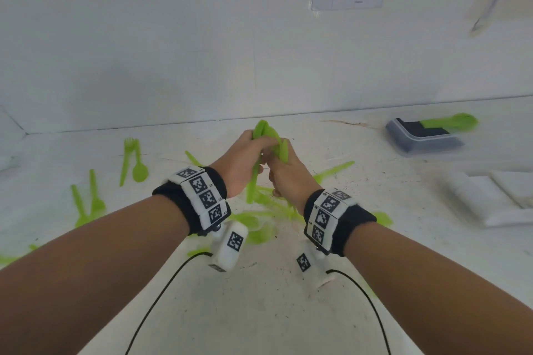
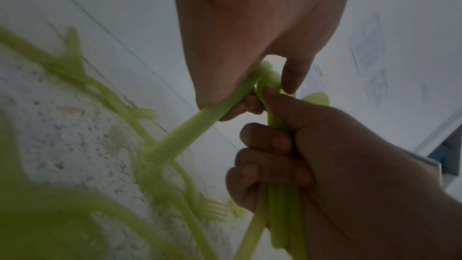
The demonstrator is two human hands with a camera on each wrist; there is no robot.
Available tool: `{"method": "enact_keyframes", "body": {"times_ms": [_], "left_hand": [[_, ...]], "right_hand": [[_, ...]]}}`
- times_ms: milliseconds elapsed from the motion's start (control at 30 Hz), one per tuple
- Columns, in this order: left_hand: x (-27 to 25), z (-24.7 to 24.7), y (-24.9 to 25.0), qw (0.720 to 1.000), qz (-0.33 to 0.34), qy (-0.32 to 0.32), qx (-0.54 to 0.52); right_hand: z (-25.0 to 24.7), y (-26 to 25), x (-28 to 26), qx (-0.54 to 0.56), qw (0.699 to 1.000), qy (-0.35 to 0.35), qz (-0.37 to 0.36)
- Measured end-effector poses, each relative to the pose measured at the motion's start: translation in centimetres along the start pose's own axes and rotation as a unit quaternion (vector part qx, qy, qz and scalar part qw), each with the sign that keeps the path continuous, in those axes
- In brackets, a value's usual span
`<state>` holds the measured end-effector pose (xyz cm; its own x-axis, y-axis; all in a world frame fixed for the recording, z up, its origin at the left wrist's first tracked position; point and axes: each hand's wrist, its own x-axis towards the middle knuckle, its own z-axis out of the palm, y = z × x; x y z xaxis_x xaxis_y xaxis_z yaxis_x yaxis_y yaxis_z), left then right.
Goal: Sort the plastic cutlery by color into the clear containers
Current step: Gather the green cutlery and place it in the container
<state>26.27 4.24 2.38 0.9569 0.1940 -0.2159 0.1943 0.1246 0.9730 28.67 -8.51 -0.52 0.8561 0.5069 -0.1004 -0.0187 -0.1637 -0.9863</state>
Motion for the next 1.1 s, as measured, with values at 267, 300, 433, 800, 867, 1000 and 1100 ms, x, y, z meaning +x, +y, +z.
{"method": "enact_keyframes", "body": {"times_ms": [267, 300, 433, 800, 867, 1000, 1100], "left_hand": [[0.7, -1.8, 0.2, 0.993, -0.003, 0.115, -0.037], [1.0, -2.3, 0.1, 0.991, -0.004, 0.125, -0.045], [0.9, -2.3, -0.3, 0.995, -0.019, 0.085, -0.050], [0.2, -0.8, -0.9, 0.997, -0.008, 0.018, -0.069], [0.1, -1.1, -1.0, 0.999, -0.004, 0.002, -0.046], [0.4, -2.4, -0.5, 0.986, 0.029, 0.139, -0.083], [1.0, -3.9, -0.6, 0.969, 0.057, 0.236, -0.039]], "right_hand": [[-1.8, 0.2, 0.4, 0.113, 0.989, 0.094, 0.031], [-2.3, 0.2, 0.7, 0.151, 0.977, 0.134, 0.062], [-2.4, -0.9, 0.6, 0.187, 0.972, 0.088, 0.113], [1.0, -2.4, 0.1, 0.071, 0.989, -0.076, 0.106], [0.6, -2.2, 0.1, 0.023, 0.991, -0.099, 0.082], [-1.6, -1.1, 0.8, 0.039, 0.992, -0.056, 0.103], [-2.9, -0.3, 1.4, 0.070, 0.986, 0.083, 0.129]]}}
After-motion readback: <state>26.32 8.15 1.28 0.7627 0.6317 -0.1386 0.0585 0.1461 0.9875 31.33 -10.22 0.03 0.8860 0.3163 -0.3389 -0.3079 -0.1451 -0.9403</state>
